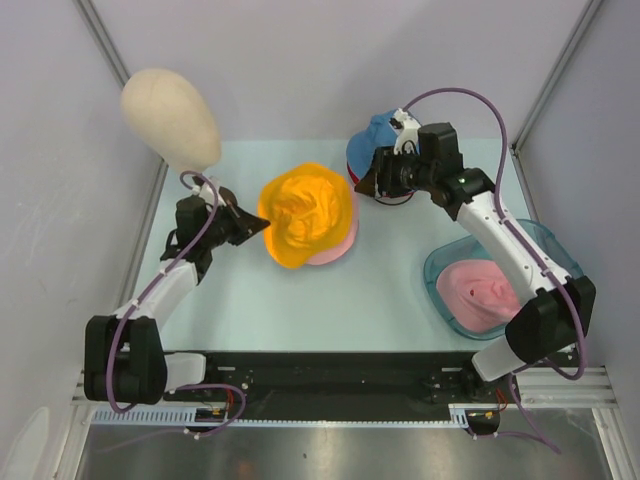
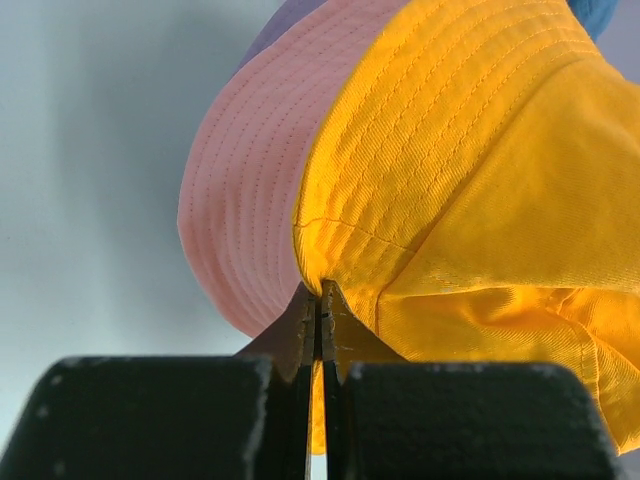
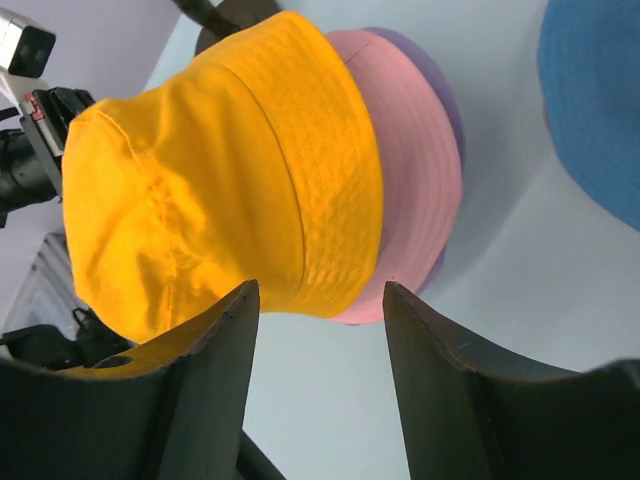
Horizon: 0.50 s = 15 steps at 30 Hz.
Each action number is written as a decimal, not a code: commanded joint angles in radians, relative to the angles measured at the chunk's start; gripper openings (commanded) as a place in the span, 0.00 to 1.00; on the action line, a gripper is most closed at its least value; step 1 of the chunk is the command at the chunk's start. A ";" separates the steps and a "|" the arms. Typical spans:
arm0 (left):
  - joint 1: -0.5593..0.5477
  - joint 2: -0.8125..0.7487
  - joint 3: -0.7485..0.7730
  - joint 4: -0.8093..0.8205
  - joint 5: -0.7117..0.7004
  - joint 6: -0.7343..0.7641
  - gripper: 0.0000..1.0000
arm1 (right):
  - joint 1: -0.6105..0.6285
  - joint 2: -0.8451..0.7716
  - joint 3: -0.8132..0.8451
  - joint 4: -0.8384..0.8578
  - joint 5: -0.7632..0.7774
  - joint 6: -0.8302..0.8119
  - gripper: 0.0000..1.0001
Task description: Stack the hats
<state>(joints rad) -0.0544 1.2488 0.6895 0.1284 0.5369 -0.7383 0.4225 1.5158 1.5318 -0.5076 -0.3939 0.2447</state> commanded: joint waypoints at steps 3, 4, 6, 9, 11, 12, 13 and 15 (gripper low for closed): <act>0.008 0.017 0.050 0.045 0.028 0.043 0.00 | -0.027 0.029 -0.039 0.215 -0.210 0.047 0.57; 0.008 0.021 0.053 0.048 0.031 0.043 0.00 | -0.027 0.050 -0.041 0.224 -0.214 0.045 0.57; 0.008 0.027 0.059 0.043 0.029 0.043 0.00 | -0.025 0.072 -0.042 0.227 -0.211 0.038 0.57; 0.008 0.023 0.064 0.036 0.026 0.047 0.00 | -0.027 0.110 -0.044 0.242 -0.186 0.019 0.60; 0.008 0.021 0.064 0.034 0.018 0.048 0.00 | -0.027 0.136 -0.042 0.253 -0.178 0.007 0.62; 0.008 0.018 0.064 0.034 0.018 0.048 0.00 | -0.028 0.142 -0.038 0.257 -0.175 0.004 0.63; 0.008 0.017 0.064 0.034 0.014 0.048 0.00 | -0.028 0.150 -0.036 0.267 -0.175 0.001 0.64; 0.008 0.017 0.065 0.031 0.014 0.050 0.00 | -0.031 0.173 -0.030 0.282 -0.190 -0.005 0.65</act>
<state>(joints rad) -0.0547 1.2758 0.7105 0.1326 0.5510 -0.7212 0.3962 1.6604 1.4807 -0.3031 -0.5606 0.2657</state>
